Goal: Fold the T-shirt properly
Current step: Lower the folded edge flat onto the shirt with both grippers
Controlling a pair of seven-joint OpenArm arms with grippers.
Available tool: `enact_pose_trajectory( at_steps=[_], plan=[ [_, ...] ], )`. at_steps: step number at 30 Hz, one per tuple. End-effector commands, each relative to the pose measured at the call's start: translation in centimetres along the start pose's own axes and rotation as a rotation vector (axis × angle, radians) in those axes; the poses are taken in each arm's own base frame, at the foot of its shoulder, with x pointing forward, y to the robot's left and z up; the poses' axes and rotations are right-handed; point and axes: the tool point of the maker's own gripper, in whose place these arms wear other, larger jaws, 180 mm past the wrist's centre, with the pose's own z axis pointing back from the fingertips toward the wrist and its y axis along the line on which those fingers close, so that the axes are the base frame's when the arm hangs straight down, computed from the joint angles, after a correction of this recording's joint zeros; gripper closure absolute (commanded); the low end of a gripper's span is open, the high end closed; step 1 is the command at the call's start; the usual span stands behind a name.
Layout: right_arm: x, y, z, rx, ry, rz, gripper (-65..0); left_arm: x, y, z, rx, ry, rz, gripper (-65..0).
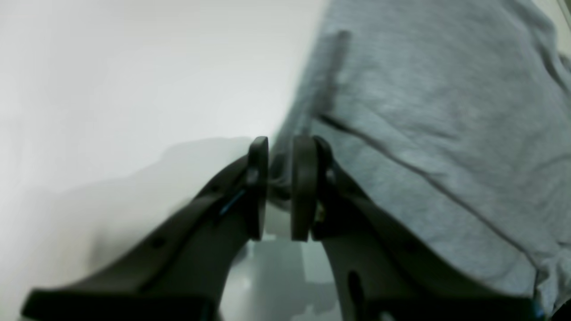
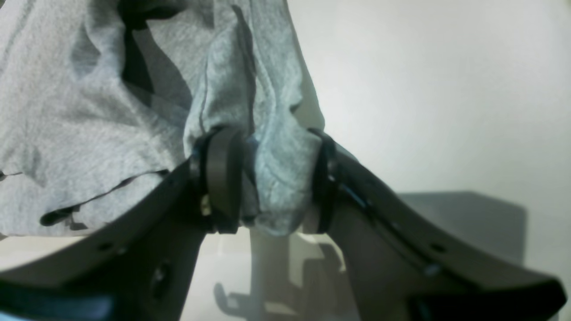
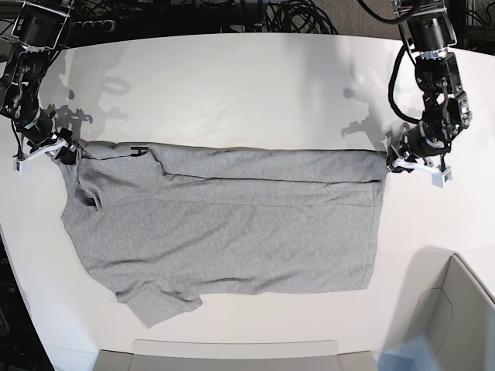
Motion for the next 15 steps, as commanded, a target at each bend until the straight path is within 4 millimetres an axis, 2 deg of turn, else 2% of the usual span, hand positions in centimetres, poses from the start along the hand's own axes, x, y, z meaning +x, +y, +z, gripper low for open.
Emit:
enact_pose_trajectory(
  at_steps=[1,15],
  plan=[
    [1.24,-0.61,0.66,-0.016,-0.006,0.037,-23.7,1.46,-0.89,0.41,-0.03,-0.036,-0.008,-11.0],
    [0.97,-0.48,0.56,-0.012,-0.001,0.034,-23.7,0.75,-0.84,-0.08,-0.037,-0.005,0.012,-11.2]
  ],
)
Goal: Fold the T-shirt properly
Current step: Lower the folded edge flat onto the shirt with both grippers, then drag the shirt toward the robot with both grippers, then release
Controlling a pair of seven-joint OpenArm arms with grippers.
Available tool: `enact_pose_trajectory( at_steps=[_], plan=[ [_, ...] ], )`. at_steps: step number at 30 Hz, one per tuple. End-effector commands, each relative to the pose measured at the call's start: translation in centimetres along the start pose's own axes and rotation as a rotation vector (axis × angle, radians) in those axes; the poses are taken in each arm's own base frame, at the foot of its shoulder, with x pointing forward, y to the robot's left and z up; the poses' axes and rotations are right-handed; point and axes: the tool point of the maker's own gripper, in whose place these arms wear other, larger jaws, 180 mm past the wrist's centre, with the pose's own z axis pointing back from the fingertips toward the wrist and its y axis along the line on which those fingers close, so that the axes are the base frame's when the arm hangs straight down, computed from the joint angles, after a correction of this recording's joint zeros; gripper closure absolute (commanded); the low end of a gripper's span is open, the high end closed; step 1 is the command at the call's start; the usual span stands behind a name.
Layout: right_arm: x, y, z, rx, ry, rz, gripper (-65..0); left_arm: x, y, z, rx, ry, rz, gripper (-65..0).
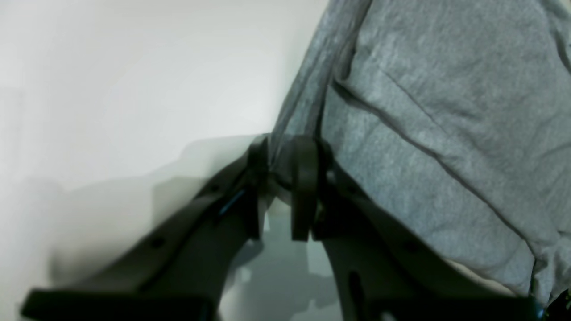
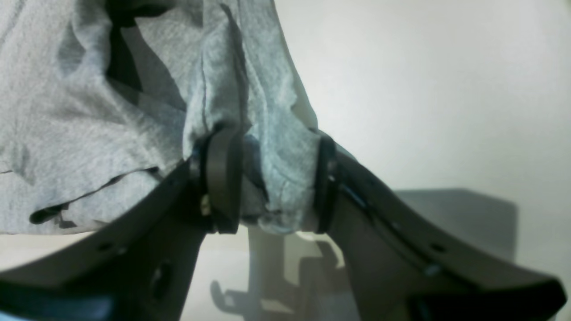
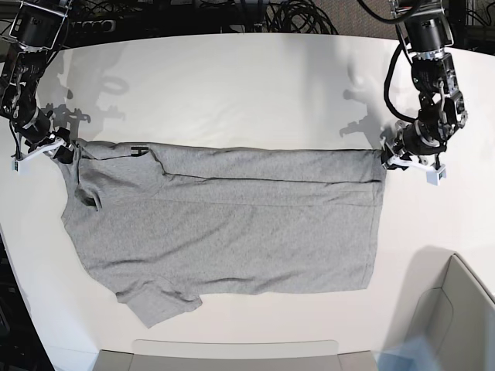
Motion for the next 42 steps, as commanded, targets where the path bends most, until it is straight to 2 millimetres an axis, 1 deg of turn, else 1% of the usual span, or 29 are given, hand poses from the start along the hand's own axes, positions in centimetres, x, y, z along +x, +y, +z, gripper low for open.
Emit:
enact_pose_trajectory(
  at_steps=[1,5,10,13,14,15,18,20,22,23,25,28,30,32,34,35,37,39,40,42],
  plan=[
    [0.8,-0.1,0.4,-0.001,-0.007,0.021,-23.7,1.8,-1.1,0.6,-0.044,-0.044,0.001,-11.2],
    [0.7,-0.2,0.4,-0.002,-0.006,0.021,-23.7,2.1,-2.2,0.9,-0.111,-0.045,0.049,-11.2],
    [0.7,-0.2,0.4,-0.002,-0.006,0.021,-23.7,2.1,-2.1,0.9,-0.115,-0.038,0.05,-11.2],
    [0.7,-0.2,0.4,-0.003,-0.005,0.022,-23.7,2.7,-2.7,0.9,-0.126,-0.049,0.046,-11.2],
    [0.7,-0.2,0.4,-0.003,-0.005,0.022,-23.7,2.6,-2.6,0.7,-0.124,-0.044,0.046,-11.2],
    [0.7,-0.2,0.4,-0.003,-0.005,0.022,-23.7,2.1,-2.7,0.4,-0.122,-0.027,0.043,-11.2],
    [0.7,-0.1,0.3,-0.001,-0.006,0.021,-23.7,-0.2,-2.7,-1.0,-0.106,0.045,0.018,-11.2],
    [0.8,-0.1,0.3,-0.001,-0.008,0.022,-23.7,-1.3,-2.7,-1.6,-0.1,0.078,0.008,-11.2],
    [0.7,0.1,0.2,0.004,-0.005,0.022,-23.7,-1.0,-3.3,-1.9,-0.107,0.073,0.001,-11.2],
    [0.3,0.5,0.0,0.012,0.005,0.026,-23.7,-1.0,-3.2,-2.0,-0.103,0.069,0.001,-11.2],
    [-0.5,1.1,-0.6,0.016,0.04,0.062,-23.7,-1.7,-2.5,-2.5,-0.069,0.089,-0.021,-11.1],
    [-1.5,1.4,-1.1,-0.005,0.081,0.127,-23.3,-2.1,-1.1,-2.8,-0.004,0.094,-0.07,-10.2],
    [-1.8,1.4,-1.2,-0.014,0.094,0.145,-19.3,-2.1,-0.5,-2.7,0.027,0.091,-0.101,-6.4],
    [-2.2,1.8,-1.4,-0.006,0.095,0.134,-11.5,-2.1,0.1,-2.7,0.056,0.091,-0.121,-0.5],
    [-2.2,1.8,-1.4,-0.007,0.094,0.131,-1.6,-2.8,1.4,-2.5,0.09,0.101,-0.13,0.0],
    [-2.4,1.7,-1.4,-0.008,0.097,0.13,0.0,-3.0,1.6,-2.5,0.099,0.105,-0.135,0.0],
    [-2.5,1.5,-1.3,-0.013,0.105,0.133,0.0,-3.1,1.9,-2.4,0.105,0.109,-0.137,0.0],
    [-2.9,1.5,-1.2,-0.012,0.115,0.14,0.0,-3.4,3.0,-2.0,0.127,0.117,-0.142,0.0],
    [-3.1,1.5,-1.0,-0.011,0.116,0.149,0.0,-3.8,3.4,-1.8,0.135,0.124,-0.144,0.0],
    [-3.1,2.1,-0.5,-0.003,0.109,0.178,0.0,-4.1,3.6,-1.5,0.135,0.125,-0.153,0.0]
  ],
)
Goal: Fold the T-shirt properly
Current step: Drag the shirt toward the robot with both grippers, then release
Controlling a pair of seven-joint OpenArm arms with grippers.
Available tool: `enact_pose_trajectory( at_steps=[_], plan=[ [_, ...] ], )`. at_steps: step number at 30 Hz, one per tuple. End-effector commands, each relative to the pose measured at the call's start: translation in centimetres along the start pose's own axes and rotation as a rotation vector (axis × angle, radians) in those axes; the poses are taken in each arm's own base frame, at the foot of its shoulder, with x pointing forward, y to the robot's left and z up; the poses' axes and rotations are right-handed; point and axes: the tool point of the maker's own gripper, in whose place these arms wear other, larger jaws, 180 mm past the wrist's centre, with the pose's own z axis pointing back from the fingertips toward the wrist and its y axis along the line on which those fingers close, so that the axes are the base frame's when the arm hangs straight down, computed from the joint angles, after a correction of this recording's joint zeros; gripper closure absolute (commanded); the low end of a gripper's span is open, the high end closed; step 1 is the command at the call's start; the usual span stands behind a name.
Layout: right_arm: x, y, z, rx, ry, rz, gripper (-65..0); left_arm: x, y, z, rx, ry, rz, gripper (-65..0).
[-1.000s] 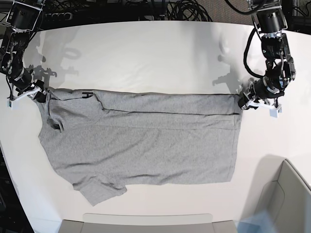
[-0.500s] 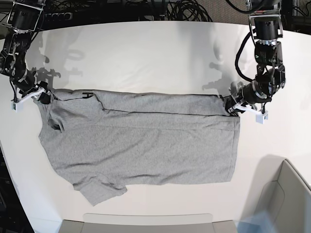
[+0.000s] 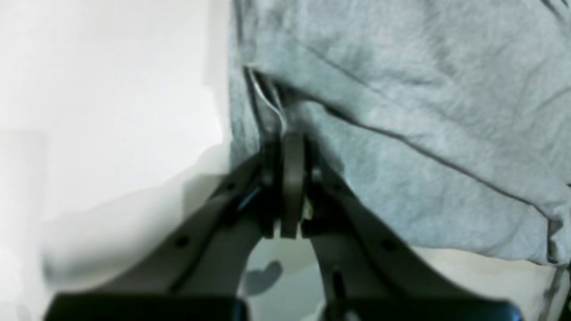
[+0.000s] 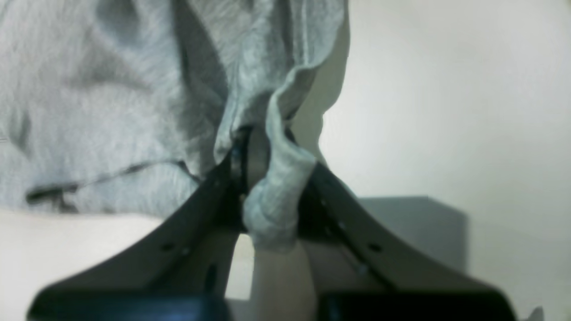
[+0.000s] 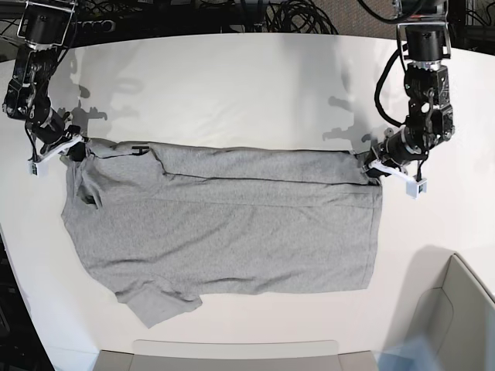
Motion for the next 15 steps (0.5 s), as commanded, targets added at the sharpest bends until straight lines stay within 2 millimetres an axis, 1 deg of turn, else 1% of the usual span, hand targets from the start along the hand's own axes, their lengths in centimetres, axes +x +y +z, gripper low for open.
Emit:
enact_pose_trajectory(
  at_steps=[1,4,5,7,11,15],
  plan=[
    [-1.2,0.0,0.6,-0.012,0.06,0.045,0.0,-1.5,2.4,0.6,0.096,0.061,-0.022,0.0],
    [-2.1,2.1,1.0,0.024,0.074,0.118,0.0,-1.9,3.7,1.8,0.125,0.062,-0.056,0.0],
    [-2.5,2.5,1.3,0.03,0.08,0.132,0.0,-2.1,4.1,2.1,0.134,0.066,-0.063,0.0],
    [-3.0,2.9,1.7,0.037,0.082,0.144,0.0,-2.2,5.4,2.8,0.158,0.066,-0.053,0.0],
    [-4.5,3.8,2.2,0.052,0.1,0.151,0.0,-3.2,9.1,4.6,0.22,0.057,0.025,0.0],
    [-5.8,3.9,3.0,0.053,0.12,0.163,0.0,-3.6,11.6,6.6,0.268,0.034,0.069,0.0]
  ],
)
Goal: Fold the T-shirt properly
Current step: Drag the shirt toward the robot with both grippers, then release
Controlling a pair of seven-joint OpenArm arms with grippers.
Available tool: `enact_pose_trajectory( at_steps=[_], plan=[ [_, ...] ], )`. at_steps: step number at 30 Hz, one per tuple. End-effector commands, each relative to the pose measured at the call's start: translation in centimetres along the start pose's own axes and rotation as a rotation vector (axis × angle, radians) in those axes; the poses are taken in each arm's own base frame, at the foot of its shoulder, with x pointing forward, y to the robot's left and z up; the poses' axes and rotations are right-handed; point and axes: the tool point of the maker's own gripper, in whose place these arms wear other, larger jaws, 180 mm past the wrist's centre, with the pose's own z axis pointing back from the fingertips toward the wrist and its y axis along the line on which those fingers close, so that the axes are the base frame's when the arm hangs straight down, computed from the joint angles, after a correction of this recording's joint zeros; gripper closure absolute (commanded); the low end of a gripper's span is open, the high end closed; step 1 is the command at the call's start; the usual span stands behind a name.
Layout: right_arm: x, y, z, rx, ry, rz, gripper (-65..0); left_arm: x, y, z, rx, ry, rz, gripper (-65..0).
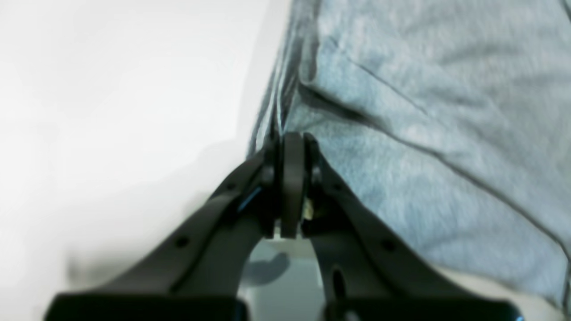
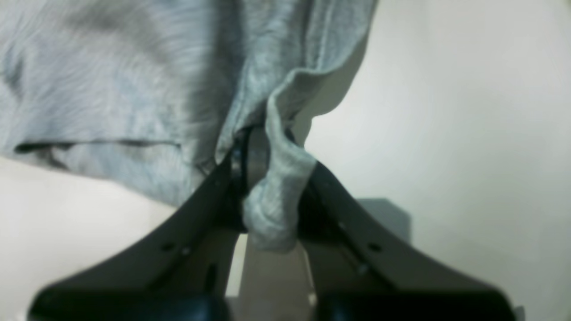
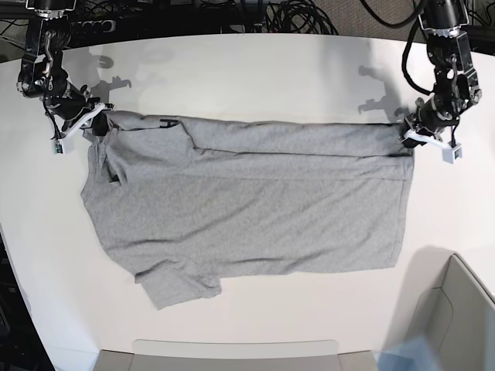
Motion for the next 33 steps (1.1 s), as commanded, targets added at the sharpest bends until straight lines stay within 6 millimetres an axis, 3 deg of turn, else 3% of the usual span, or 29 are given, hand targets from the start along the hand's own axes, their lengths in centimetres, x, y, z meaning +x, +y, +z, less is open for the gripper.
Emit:
enact_pose_trajectory(
  at_steps=[1,11,17,27,30,33],
  plan=[
    [-1.0,-0.7,0.5,-0.022,0.051,0.031,0.0,-1.7,3.0,0.9,0.107,0.065,-0.018,0.0],
    [-5.3,0.9,3.1,-0.006,0.155,0.075,0.0,-4.2,7.5,4.8,0.201,0.076,-0.019,0.0],
    [-6.2,-0.7,5.3,-0.065,0.152,0.036,0.0,-4.6,9.5,6.1,0.244,0.072,0.005,0.0],
    [-6.4,-0.4,5.6,-0.062,0.154,0.039,0.0,-3.4,6.6,7.6,0.196,0.054,-0.085,0.0],
    [-6.5,-0.4,5.8,-0.064,0.156,0.043,-11.0,-3.1,5.8,8.2,0.184,0.044,-0.113,-9.1],
    [-5.9,0.3,6.1,-0.056,0.138,0.065,-18.5,-2.8,5.2,8.5,0.175,0.032,-0.132,-10.5]
  ],
)
